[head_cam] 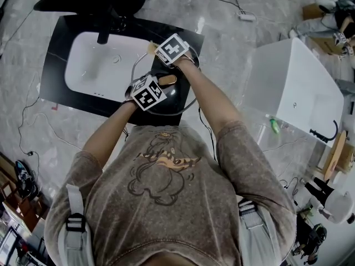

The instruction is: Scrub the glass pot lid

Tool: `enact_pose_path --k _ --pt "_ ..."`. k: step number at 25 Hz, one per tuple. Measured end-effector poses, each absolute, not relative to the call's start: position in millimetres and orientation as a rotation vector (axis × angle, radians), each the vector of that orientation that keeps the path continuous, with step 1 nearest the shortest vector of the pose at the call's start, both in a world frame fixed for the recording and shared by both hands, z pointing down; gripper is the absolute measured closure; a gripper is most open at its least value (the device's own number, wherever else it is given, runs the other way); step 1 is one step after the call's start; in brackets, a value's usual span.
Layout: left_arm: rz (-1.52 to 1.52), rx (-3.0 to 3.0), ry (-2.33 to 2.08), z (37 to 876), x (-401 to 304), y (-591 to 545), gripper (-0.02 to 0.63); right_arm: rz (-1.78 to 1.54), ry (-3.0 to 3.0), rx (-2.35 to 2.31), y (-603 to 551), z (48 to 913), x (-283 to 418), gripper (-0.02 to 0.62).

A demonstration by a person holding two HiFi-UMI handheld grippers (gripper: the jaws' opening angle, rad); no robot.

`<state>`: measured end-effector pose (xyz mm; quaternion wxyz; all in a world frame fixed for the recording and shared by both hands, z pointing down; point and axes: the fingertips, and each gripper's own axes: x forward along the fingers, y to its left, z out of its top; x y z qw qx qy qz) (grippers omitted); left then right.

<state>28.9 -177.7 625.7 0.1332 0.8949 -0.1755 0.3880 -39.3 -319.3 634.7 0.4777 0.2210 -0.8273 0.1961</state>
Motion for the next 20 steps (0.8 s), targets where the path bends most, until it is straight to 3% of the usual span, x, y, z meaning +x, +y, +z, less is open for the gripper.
enact_pose_path --k 8,20 --pt "1.11 2.604 -0.505 624.6 30.0 -177.8 0.419 0.44 -2.138 0.318 -290.6 630.0 -87.5 0.56" --pt "1.051 2.634 -0.528 623.6 33.0 -175.8 0.419 0.458 -2.112 0.037 -256.7 630.8 -106.7 0.56"
